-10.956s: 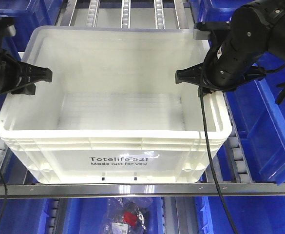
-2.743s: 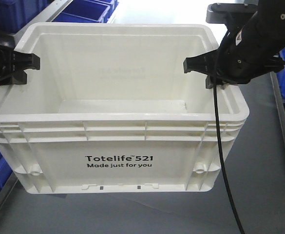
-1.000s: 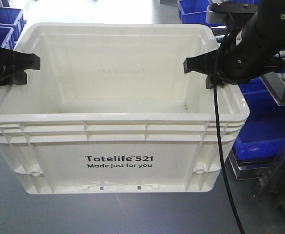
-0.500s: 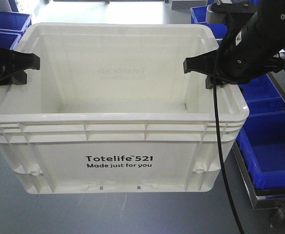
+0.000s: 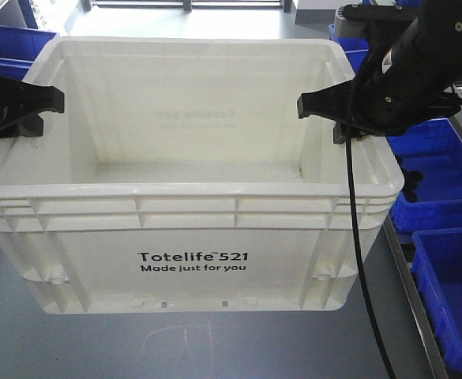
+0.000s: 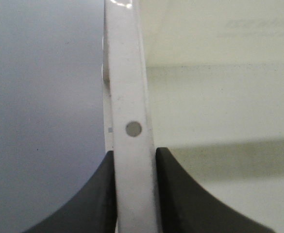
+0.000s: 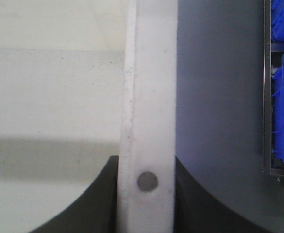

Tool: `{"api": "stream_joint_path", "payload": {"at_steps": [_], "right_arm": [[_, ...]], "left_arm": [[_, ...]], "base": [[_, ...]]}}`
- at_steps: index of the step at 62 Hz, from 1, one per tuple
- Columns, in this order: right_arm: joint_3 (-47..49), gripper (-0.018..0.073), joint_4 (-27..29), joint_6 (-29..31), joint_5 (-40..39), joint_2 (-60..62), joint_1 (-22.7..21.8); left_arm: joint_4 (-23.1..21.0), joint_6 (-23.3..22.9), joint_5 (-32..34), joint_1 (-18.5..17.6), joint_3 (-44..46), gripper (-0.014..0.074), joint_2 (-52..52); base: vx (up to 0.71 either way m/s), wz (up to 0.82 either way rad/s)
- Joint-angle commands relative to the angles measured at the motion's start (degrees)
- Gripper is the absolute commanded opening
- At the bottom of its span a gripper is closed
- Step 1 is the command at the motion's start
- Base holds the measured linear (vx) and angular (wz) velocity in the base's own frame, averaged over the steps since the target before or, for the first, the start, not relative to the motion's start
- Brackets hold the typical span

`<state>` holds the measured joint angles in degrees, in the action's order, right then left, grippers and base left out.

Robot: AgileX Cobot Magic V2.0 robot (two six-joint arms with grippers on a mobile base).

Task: Move bin from left to right shelf
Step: 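Hold the crate with both grippers while the base turns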

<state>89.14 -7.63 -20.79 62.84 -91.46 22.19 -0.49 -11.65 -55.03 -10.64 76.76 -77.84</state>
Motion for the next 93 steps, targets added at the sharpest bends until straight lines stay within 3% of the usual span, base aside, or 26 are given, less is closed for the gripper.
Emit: {"api": "stream_joint_path", "payload": {"at_steps": [1, 93], "right_arm": [[2.15, 0.0022, -3.97, 0.19, -4.99, 3.35, -0.42], [2.15, 0.0022, -4.12, 0.19, -4.98, 3.18, -0.42]], "left_arm": [[1.59, 0.84, 5.17, 0.06, 2.23, -0.0006, 2.65], [1.62, 0.84, 5.10, 0.06, 2.23, -0.0006, 2.66]], "base": [[0.35, 0.05], [0.35, -0.04]]}}
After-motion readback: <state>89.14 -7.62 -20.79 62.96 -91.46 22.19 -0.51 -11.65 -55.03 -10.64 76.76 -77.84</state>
